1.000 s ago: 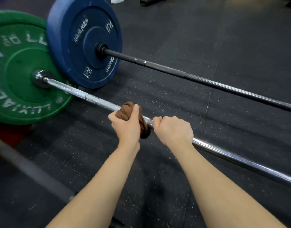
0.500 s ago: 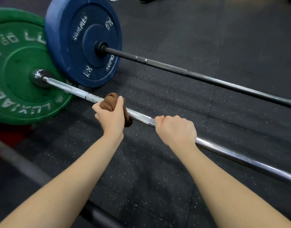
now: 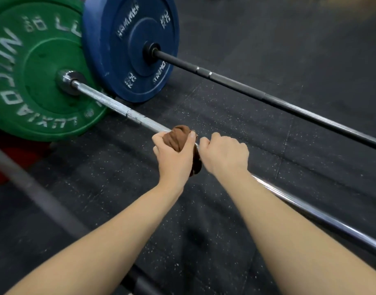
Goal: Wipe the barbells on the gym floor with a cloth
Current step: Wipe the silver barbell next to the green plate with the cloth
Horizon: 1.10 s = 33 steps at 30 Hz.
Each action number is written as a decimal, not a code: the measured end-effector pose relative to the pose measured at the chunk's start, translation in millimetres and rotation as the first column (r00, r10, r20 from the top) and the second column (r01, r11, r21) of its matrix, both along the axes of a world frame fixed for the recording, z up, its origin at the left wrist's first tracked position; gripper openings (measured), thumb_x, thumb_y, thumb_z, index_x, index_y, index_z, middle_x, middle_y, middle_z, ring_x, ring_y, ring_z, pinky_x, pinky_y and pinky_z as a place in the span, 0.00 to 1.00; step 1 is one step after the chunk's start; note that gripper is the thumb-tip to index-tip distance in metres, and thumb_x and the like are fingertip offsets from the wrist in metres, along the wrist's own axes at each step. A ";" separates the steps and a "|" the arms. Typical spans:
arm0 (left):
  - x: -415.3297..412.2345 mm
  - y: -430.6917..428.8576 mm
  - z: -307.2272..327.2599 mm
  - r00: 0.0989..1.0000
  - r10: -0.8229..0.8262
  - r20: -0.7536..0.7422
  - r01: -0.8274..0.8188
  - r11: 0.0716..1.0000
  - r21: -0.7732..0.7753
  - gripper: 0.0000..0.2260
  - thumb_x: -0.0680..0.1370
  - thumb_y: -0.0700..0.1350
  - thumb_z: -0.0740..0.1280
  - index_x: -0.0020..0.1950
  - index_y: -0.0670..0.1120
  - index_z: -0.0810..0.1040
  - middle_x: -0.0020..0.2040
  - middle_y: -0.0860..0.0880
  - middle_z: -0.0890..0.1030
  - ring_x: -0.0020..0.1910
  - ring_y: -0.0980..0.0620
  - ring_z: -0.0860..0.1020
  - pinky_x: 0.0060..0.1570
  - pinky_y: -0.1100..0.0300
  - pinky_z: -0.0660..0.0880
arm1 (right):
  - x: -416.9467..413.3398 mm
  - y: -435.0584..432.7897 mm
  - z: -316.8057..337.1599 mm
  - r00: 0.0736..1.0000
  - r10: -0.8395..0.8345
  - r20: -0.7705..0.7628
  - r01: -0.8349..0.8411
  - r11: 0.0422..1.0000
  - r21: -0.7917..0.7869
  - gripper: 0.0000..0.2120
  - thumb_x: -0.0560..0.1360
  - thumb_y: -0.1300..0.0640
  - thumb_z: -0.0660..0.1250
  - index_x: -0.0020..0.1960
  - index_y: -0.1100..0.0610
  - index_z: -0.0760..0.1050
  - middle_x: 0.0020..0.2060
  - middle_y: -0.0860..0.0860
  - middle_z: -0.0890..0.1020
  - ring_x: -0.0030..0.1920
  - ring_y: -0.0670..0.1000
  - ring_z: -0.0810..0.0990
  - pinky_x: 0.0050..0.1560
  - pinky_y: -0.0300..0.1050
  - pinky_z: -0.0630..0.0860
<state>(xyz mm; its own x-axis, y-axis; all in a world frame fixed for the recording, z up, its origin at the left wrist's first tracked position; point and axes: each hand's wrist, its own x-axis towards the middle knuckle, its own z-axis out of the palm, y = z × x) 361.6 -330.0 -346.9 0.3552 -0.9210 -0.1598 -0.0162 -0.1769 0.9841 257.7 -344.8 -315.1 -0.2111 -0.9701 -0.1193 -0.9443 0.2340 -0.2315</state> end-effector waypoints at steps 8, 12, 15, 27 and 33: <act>12.8 -24.1 0.0 0.989 0.124 -0.077 -0.123 0.992 0.013 0.20 0.73 0.56 0.77 0.52 0.59 0.66 0.59 0.48 0.76 0.53 0.54 0.80 0.52 0.58 0.77 | -2.3 4.0 -1.4 0.999 0.043 0.011 -0.043 0.999 0.014 0.20 0.81 0.53 0.48 0.35 0.57 0.71 0.34 0.55 0.77 0.37 0.59 0.75 0.42 0.50 0.71; 33.1 -42.9 5.8 0.967 0.225 -0.118 -0.224 0.974 0.024 0.23 0.74 0.56 0.77 0.59 0.53 0.67 0.61 0.48 0.74 0.52 0.56 0.78 0.48 0.63 0.74 | -1.7 6.3 0.2 0.998 0.045 0.037 -0.044 0.999 -0.027 0.18 0.81 0.57 0.50 0.35 0.57 0.69 0.33 0.54 0.76 0.37 0.58 0.77 0.45 0.49 0.75; 39.2 -45.1 8.4 0.964 0.251 -0.081 -0.251 0.968 0.014 0.24 0.75 0.56 0.76 0.61 0.50 0.66 0.62 0.48 0.72 0.48 0.61 0.75 0.40 0.71 0.68 | -1.3 6.3 0.4 0.998 0.048 0.047 -0.047 0.999 -0.026 0.19 0.81 0.55 0.49 0.34 0.57 0.69 0.33 0.54 0.76 0.36 0.58 0.76 0.44 0.49 0.74; 1.3 -6.0 -6.6 0.998 -0.016 -0.061 0.017 1.000 0.008 0.22 0.73 0.57 0.77 0.55 0.57 0.65 0.61 0.48 0.74 0.54 0.55 0.79 0.53 0.57 0.78 | 1.4 5.5 1.6 1.000 0.006 0.028 -0.005 0.999 -0.031 0.22 0.81 0.49 0.48 0.34 0.54 0.69 0.31 0.53 0.72 0.33 0.57 0.71 0.42 0.50 0.68; 20.1 -26.2 0.3 0.987 0.068 -0.145 -0.067 0.998 0.013 0.21 0.74 0.53 0.78 0.54 0.56 0.65 0.58 0.49 0.77 0.54 0.55 0.80 0.54 0.57 0.78 | 3.2 5.7 3.1 0.999 0.025 0.043 -0.025 1.000 -0.008 0.19 0.79 0.54 0.49 0.34 0.57 0.69 0.33 0.55 0.75 0.33 0.57 0.71 0.38 0.49 0.69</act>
